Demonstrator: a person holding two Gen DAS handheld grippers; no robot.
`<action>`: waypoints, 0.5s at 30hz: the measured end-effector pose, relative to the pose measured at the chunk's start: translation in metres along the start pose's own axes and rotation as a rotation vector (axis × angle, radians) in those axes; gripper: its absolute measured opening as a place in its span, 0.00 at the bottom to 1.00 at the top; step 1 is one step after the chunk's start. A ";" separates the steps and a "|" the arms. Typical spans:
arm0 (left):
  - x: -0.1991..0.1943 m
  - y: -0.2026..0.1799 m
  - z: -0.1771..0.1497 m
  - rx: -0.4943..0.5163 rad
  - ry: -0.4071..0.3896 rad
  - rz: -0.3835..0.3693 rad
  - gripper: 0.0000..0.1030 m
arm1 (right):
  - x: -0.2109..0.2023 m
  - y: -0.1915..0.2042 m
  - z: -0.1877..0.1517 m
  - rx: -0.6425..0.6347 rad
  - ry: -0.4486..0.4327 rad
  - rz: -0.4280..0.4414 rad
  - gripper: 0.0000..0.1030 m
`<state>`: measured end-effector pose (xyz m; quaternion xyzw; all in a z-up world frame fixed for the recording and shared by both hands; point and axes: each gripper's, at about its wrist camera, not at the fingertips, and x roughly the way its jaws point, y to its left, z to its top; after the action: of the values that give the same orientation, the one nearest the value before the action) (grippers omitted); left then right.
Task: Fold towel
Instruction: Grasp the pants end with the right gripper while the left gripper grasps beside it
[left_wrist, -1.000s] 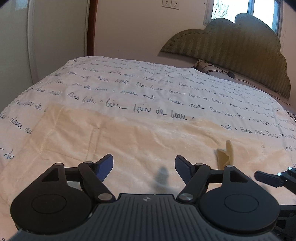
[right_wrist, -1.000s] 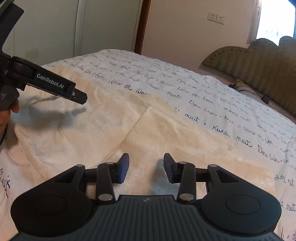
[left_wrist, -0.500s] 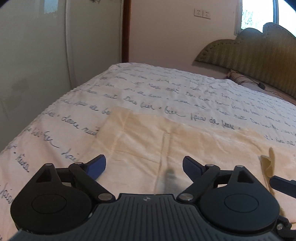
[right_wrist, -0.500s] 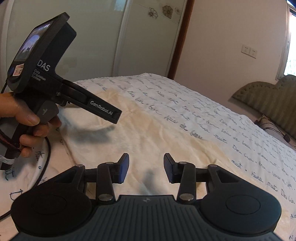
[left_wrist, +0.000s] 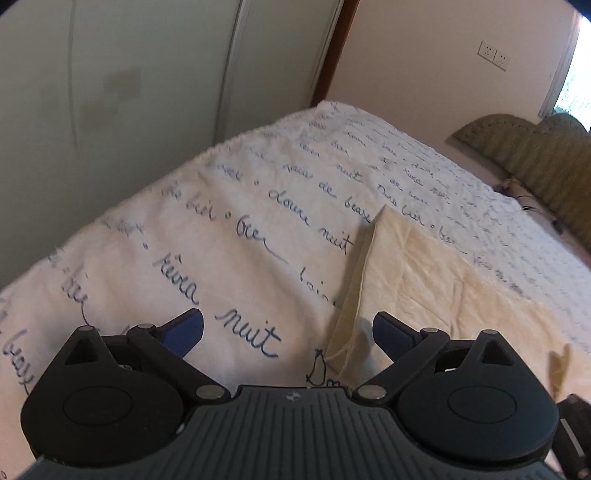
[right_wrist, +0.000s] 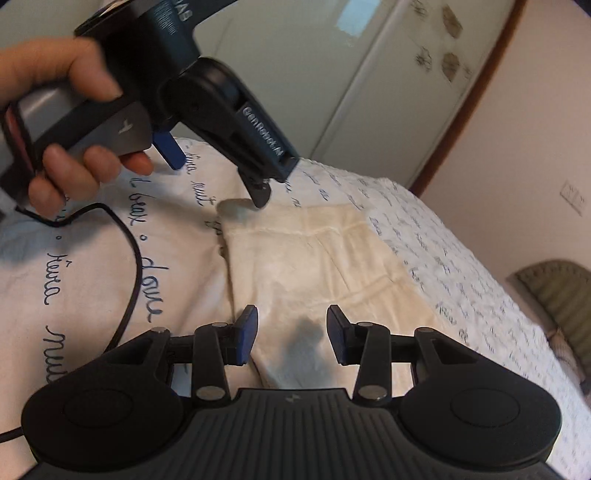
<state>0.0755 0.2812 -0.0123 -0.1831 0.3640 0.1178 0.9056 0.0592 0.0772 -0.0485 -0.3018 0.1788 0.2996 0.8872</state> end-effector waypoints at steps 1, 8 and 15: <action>0.000 0.004 0.000 -0.010 0.009 -0.017 0.97 | 0.000 0.002 0.002 -0.010 -0.007 0.006 0.39; 0.010 0.016 0.002 -0.085 0.076 -0.138 0.97 | 0.016 0.032 0.000 -0.170 0.042 -0.072 0.39; 0.013 0.023 0.005 -0.161 0.092 -0.207 0.97 | 0.042 0.050 0.011 -0.291 -0.004 -0.146 0.37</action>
<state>0.0798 0.3054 -0.0238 -0.2970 0.3739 0.0440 0.8775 0.0600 0.1339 -0.0826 -0.4387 0.1097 0.2577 0.8539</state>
